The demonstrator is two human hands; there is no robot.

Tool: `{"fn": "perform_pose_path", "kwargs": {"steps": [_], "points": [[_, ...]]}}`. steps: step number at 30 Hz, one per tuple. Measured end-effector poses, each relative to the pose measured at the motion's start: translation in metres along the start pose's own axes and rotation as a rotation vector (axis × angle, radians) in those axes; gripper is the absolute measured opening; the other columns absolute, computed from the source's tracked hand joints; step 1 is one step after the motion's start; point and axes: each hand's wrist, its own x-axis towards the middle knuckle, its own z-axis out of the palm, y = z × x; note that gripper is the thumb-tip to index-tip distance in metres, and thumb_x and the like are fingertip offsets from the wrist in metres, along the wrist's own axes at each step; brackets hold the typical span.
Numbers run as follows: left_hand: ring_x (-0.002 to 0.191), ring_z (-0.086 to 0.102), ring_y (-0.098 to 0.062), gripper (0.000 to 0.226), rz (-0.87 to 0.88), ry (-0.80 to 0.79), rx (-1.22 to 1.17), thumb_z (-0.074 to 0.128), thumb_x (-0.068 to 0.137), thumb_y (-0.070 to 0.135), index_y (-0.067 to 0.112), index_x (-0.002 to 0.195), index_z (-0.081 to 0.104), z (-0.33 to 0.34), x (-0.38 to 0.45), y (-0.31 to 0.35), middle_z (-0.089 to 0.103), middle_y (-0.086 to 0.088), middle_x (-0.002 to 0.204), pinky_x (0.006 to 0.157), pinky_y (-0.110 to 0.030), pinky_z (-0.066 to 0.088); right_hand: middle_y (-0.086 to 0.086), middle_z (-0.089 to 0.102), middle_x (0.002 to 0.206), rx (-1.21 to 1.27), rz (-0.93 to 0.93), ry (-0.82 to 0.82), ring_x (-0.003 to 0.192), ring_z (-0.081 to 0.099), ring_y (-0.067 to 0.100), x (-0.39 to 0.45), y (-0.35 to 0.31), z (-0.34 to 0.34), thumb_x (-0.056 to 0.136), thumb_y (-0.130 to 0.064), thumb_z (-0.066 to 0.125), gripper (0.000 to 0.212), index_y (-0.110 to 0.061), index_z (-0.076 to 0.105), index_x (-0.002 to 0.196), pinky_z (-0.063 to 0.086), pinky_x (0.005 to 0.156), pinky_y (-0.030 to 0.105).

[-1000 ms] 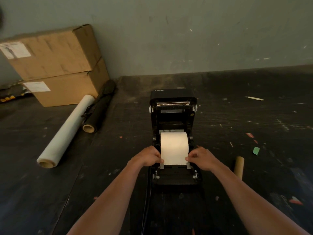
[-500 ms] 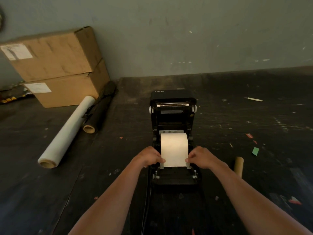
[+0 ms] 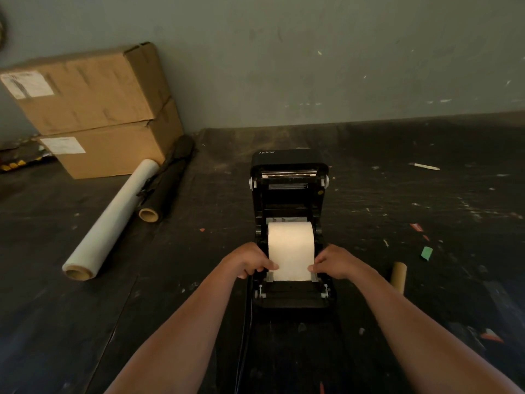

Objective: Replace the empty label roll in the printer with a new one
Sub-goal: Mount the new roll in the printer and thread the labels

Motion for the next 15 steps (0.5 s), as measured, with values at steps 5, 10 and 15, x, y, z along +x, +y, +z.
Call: {"fn": "perform_pose_path", "kwargs": {"steps": [5, 10, 15], "points": [[0.057, 0.051, -0.013, 0.034, 0.004, 0.013, 0.022, 0.068, 0.088, 0.029, 0.007, 0.114, 0.068, 0.003, 0.001, -0.003, 0.053, -0.001, 0.069, 0.048, -0.025, 0.034, 0.005, 0.067, 0.112, -0.013, 0.023, -0.022, 0.092, 0.057, 0.011, 0.003, -0.004, -0.005, 0.088, -0.031, 0.064, 0.027, -0.011, 0.07, 0.105, 0.041, 0.08, 0.026], [0.064, 0.029, -0.01, 0.026, -0.007, 0.017, 0.068, 0.065, 0.09, 0.029, 0.003, 0.097, 0.067, 0.0, 0.001, 0.004, 0.051, -0.001, 0.068, 0.076, -0.037, 0.054, 0.006, 0.069, 0.106, 0.065, 0.05, 0.016, 0.096, 0.062, 0.015, 0.005, -0.002, -0.002, 0.087, -0.028, 0.065, 0.024, -0.009, 0.072, 0.099, 0.043, 0.076, 0.025], [0.087, 0.063, -0.019, 0.029, -0.018, -0.001, 0.041, 0.068, 0.088, 0.033, 0.005, 0.097, 0.067, 0.0, 0.0, 0.004, 0.058, -0.005, 0.072, 0.09, -0.042, 0.051, 0.005, 0.066, 0.113, 0.0, 0.074, -0.03, 0.101, 0.06, 0.016, 0.006, -0.004, -0.003, 0.088, -0.029, 0.064, 0.028, -0.01, 0.07, 0.107, 0.045, 0.091, 0.031]]}}
